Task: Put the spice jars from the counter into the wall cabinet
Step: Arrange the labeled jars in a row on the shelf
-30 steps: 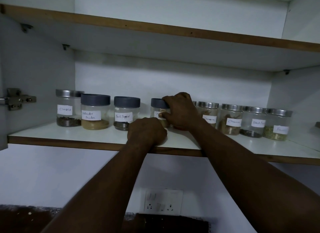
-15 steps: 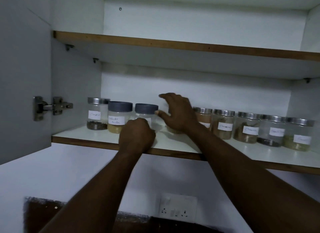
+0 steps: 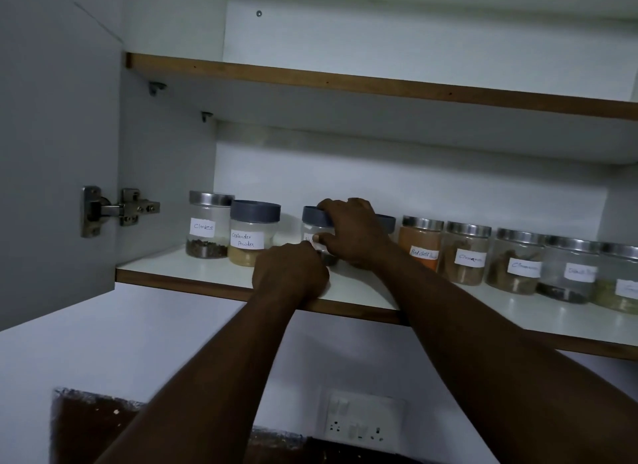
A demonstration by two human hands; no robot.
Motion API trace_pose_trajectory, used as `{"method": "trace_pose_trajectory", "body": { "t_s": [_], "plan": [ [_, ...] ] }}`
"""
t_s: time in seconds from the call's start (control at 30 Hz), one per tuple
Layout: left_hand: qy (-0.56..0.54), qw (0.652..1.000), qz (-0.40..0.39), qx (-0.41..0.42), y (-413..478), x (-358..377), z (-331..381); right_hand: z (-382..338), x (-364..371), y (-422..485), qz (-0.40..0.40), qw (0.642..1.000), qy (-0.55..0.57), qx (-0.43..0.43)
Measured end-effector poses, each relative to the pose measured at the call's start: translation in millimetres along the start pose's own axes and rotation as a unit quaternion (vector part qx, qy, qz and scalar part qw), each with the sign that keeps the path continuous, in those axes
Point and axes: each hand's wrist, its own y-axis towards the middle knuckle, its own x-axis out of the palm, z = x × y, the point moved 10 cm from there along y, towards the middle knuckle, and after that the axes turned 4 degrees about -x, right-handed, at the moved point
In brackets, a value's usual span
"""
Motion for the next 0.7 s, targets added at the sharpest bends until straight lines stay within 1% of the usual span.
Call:
{"method": "trace_pose_trajectory", "body": {
  "t_s": [0.23, 0.43, 0.7],
  "plan": [
    [0.009, 0.999, -0.041, 0.025, 4.9, 6.1, 5.6, 8.8, 10.3, 5.6, -0.016, 1.0, -0.013, 0.014],
    [0.017, 0.998, -0.05, 0.036, 5.3, 7.2, 8.2, 12.3, 13.9, 3.4, -0.003, 1.0, -0.006, 0.027],
    [0.028, 0.996, -0.056, 0.056, 4.0, 6.4, 12.2, 11.8, 15.8, 3.9, -0.01, 0.999, -0.032, 0.021]
  ]
}}
